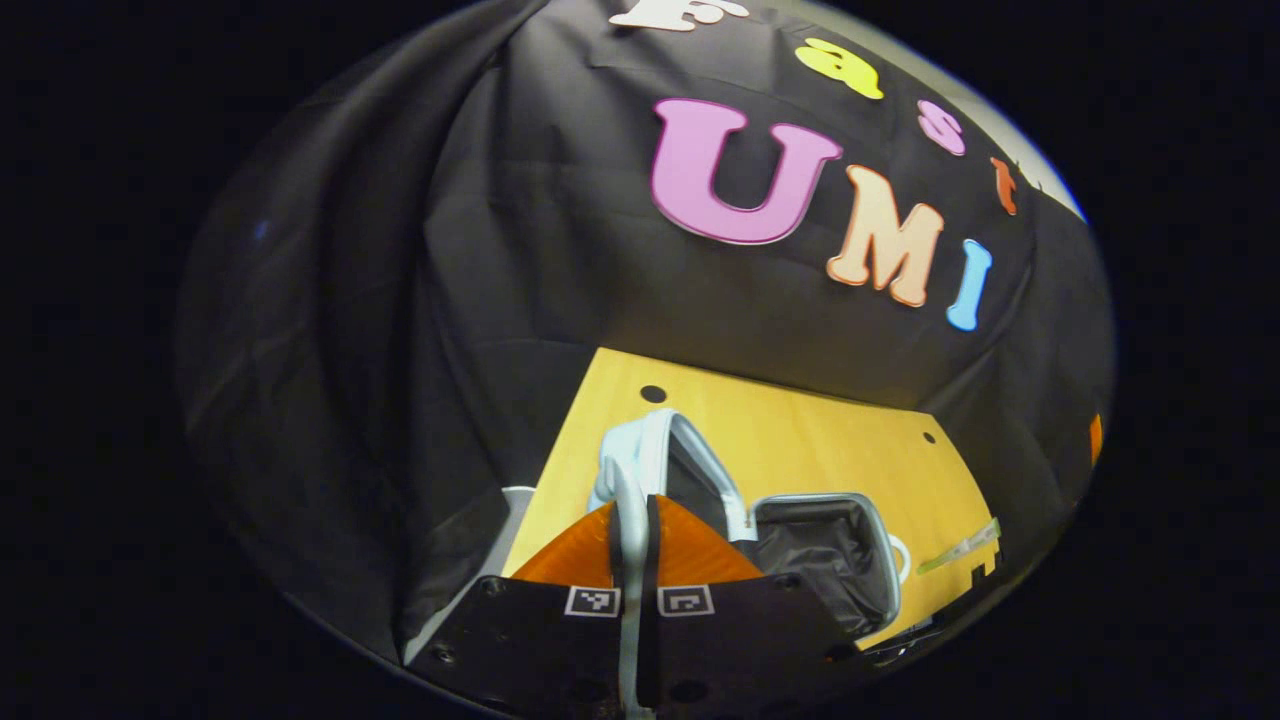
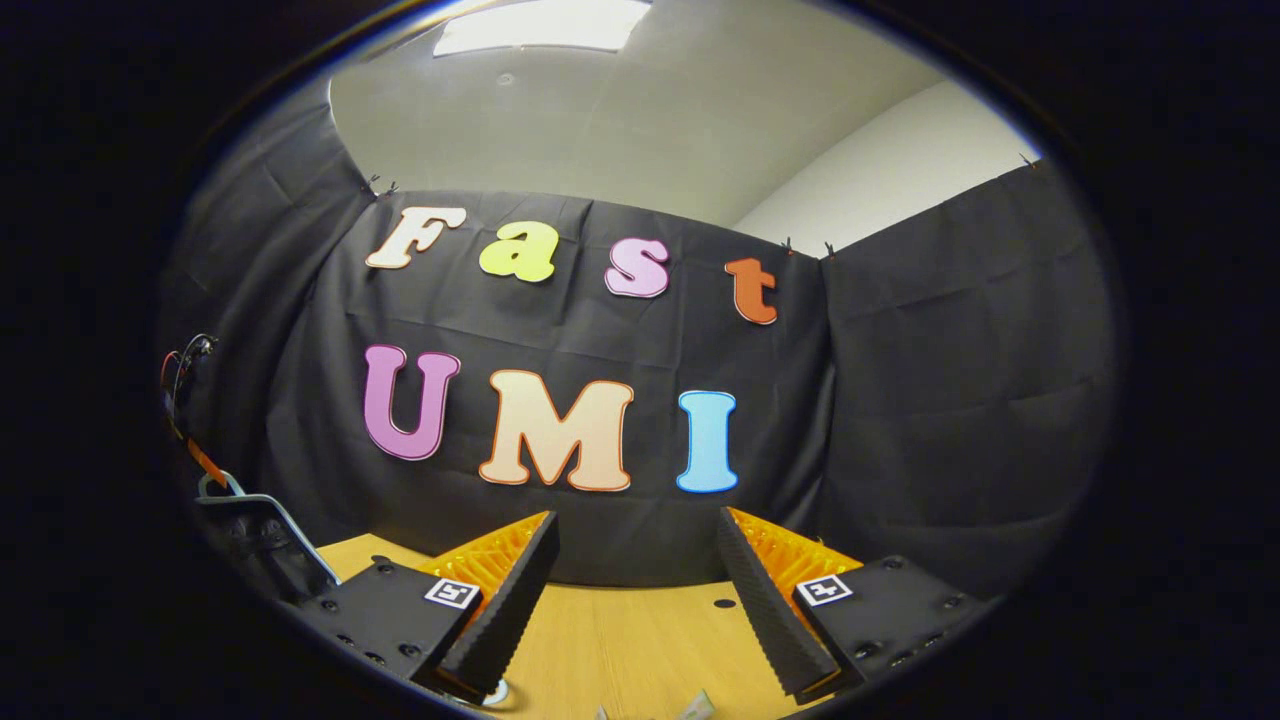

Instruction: First open the suitcase, pack the skin care products into it, and then close the suitcase.

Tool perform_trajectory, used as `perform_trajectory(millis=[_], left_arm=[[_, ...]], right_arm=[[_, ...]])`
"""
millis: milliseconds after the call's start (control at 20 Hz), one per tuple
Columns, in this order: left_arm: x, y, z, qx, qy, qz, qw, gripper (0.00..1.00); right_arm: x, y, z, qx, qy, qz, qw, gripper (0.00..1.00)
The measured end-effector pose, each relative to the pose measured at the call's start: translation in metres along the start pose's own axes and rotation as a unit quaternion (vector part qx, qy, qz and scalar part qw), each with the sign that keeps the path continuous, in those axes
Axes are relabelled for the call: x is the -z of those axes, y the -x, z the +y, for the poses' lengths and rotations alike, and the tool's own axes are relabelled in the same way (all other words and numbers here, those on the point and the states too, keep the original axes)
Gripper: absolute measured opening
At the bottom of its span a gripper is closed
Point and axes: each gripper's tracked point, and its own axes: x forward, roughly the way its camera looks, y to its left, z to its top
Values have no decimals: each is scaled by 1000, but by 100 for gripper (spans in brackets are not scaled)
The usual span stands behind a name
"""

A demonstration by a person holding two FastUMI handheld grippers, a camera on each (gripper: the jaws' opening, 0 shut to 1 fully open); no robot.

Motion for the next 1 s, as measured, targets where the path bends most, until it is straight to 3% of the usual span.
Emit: perform_trajectory(millis=[200, 450, 750, 800, 850, 1000], left_arm=[[24, -28, 47, -19, 31, -6, 999, 0], [73, -63, 95, -27, 95, 36, 994, 0], [117, -91, 124, -94, 52, 66, 992, 0], [121, -93, 134, -126, 46, 62, 989, 0], [123, -92, 146, -170, 34, 63, 983, 5], [90, -79, 165, -246, -7, -5, 969, 55]], right_arm=[[7, -2, -9, 25, 5, 17, 1000, 100], [4, -10, -25, 49, 30, 26, 998, 100], [0, -7, -36, 68, 45, 31, 996, 98], [-1, -8, -35, 65, 52, 29, 996, 98], [-5, -9, -35, 65, 63, 24, 996, 100], [-16, -11, -32, 58, 76, 1, 995, 98]])
